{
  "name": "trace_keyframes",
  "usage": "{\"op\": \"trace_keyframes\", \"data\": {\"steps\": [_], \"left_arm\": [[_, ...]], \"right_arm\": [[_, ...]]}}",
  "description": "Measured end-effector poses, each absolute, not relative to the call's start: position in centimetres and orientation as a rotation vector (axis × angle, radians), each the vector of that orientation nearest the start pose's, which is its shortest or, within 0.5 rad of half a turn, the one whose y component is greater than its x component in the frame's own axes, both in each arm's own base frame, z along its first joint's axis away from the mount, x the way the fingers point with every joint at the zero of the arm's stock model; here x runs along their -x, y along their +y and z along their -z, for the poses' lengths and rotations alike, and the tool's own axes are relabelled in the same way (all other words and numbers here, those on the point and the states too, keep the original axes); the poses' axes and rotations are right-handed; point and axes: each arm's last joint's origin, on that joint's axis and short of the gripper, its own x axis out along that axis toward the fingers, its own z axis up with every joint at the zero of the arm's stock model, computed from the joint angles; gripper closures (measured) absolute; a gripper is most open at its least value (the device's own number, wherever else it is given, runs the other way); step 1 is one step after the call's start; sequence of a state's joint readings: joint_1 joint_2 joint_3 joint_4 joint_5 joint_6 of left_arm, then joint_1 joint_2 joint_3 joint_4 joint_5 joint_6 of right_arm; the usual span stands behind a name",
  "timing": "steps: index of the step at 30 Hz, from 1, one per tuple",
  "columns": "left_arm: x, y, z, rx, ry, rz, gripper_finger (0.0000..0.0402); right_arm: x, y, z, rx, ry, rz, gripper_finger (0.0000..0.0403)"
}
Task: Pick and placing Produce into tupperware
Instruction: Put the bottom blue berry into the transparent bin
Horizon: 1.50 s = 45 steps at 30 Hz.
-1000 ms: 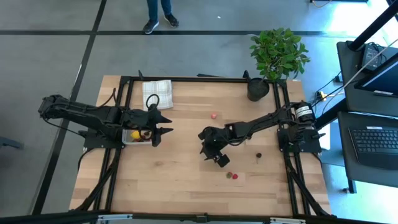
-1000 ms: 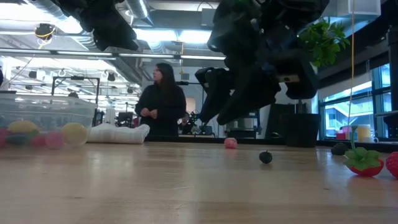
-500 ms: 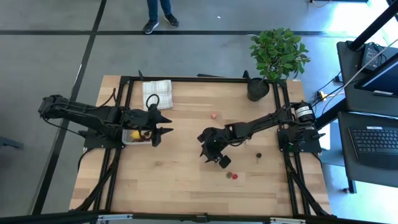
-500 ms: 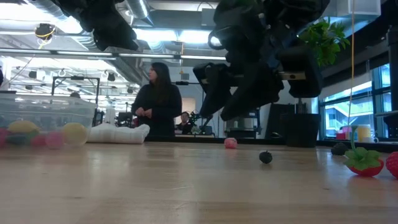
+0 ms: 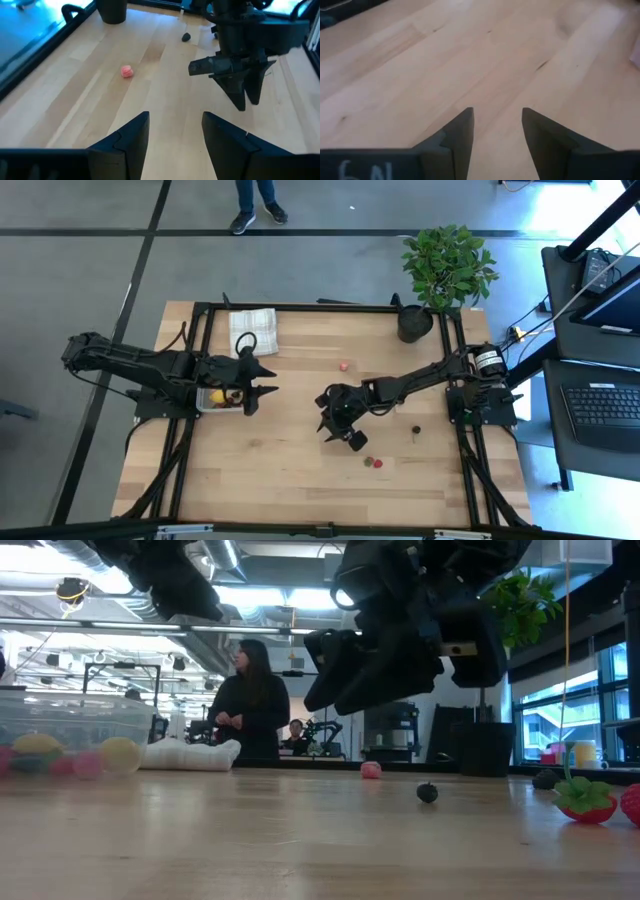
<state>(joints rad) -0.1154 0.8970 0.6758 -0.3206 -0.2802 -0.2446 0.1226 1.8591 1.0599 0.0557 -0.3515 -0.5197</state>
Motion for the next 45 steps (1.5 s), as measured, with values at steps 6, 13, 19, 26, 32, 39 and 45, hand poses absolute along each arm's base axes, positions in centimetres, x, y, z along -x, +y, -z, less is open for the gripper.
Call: {"op": "trace_keyframes", "data": {"steps": [6,13,19,26,32,39,45], "left_arm": [[-18.9,-1.4,-26.5,0.054,0.517,-0.204,0.0225],[-18.9,-1.4,-26.5,0.068,0.515,-0.206,0.0225],[-18.9,-1.5,-26.5,0.068,0.515,-0.202,0.0225],[-18.9,-1.5,-26.5,0.068,0.515,-0.202,0.0225],[-18.9,-1.5,-26.5,0.068,0.515,-0.202,0.0225],[-18.9,-1.5,-26.5,0.068,0.515,-0.202,0.0225],[-18.9,-1.5,-26.5,0.069,0.515,-0.202,0.0225]], "right_arm": [[-37.4,6.0,-15.9,0.285,0.643,-0.595,0.0192],[-37.2,7.7,-15.9,0.035,0.715,-0.537,0.0158],[-36.7,9.9,-15.9,0.174,0.675,-0.637,0.0160],[-36.7,12.0,-16.7,0.179,0.574,-0.676,0.0161],[-35.9,14.8,-17.0,0.297,0.484,-0.799,0.0161],[-35.2,16.8,-17.2,0.335,0.433,-0.859,0.0162],[-35.0,17.5,-17.3,0.366,0.390,-0.877,0.0162]]}}
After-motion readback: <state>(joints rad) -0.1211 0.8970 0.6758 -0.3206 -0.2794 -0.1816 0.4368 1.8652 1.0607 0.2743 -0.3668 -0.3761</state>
